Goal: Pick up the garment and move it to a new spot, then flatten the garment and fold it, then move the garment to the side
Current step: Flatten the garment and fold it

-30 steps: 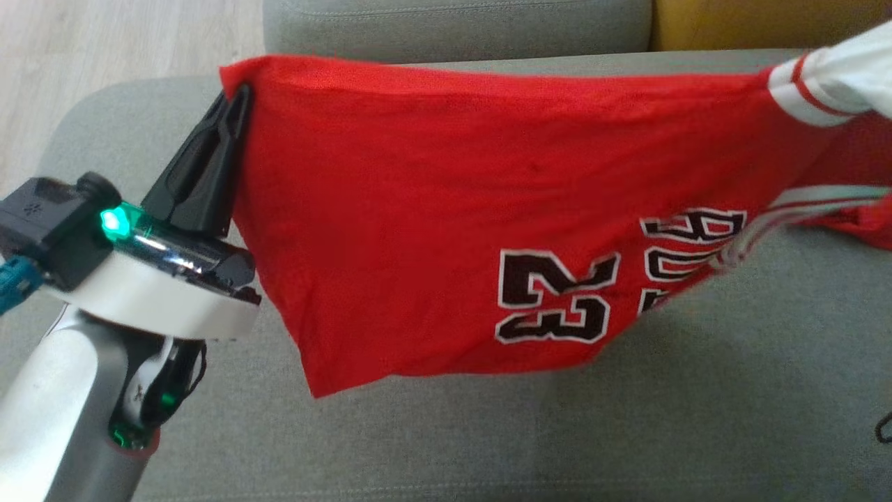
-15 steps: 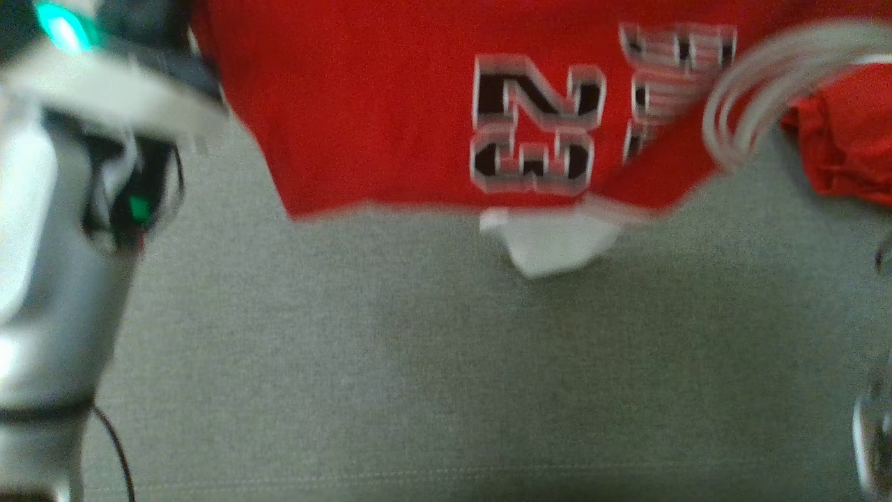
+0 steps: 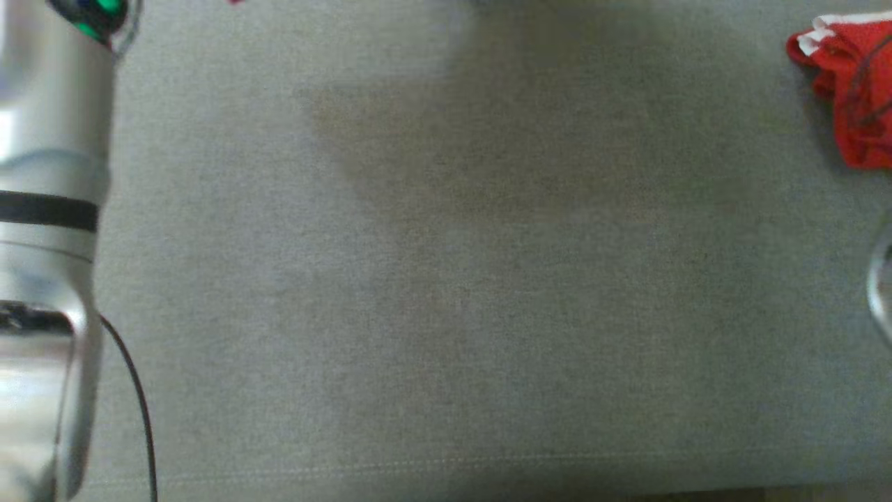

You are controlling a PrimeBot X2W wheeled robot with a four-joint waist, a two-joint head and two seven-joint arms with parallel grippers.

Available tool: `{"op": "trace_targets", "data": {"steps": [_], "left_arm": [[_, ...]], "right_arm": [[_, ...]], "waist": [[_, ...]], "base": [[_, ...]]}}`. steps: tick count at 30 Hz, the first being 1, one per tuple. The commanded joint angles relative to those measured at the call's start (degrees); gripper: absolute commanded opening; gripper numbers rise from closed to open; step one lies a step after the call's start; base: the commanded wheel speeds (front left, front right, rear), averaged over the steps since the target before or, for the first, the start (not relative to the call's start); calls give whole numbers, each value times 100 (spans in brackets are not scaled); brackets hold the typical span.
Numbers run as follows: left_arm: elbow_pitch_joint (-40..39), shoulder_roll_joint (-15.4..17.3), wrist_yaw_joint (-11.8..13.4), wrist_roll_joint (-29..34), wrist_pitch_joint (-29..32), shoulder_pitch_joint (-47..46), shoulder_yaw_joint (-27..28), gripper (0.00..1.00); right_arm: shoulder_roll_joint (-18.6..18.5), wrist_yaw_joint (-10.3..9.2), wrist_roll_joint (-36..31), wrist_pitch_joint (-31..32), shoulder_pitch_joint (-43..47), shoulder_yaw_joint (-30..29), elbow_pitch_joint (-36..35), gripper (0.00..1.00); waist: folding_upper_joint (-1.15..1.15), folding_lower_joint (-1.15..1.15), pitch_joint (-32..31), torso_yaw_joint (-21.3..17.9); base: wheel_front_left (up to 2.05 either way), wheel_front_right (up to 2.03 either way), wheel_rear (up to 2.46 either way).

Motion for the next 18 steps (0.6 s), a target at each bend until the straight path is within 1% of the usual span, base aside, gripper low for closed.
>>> {"op": "trace_targets", "data": {"steps": [1,5,10,11,15,16,18], "left_arm": [[133,129,19,40,-49,-157,87,0],[1021,-119,21,6,-59,-3,92,0],[1578,-351,55,-20,-62,417,198,0],[1643,-398,52,-23,-63,521,217,0],[1704,-562,2,8,-63,870,264,0],[1663,-648,-34,35,-63,1056,268,0],[1531,-701,-66,95,-64,1283,268,0]], "right_arm": [[225,-4,-109,23,-90,135,177,0],[402,-4,-160,-75,137,238,1208,0],[472,-4,-38,-180,604,347,2094,0],[475,-4,11,-180,712,422,2181,0],[478,-4,549,-221,1196,830,2248,0],[479,-4,775,-303,1463,1061,2164,0],[479,-4,1030,-431,1771,1243,1983,0]], "waist": [[0,0,85,-63],[0,0,303,-134],[0,0,521,-161],[0,0,542,-155],[0,0,571,-99],[0,0,556,-57],[0,0,515,-26]], "base": [[0,0,0],[0,0,0],[0,0,0],[0,0,0],[0,0,0],[0,0,0],[0,0,0]]}}
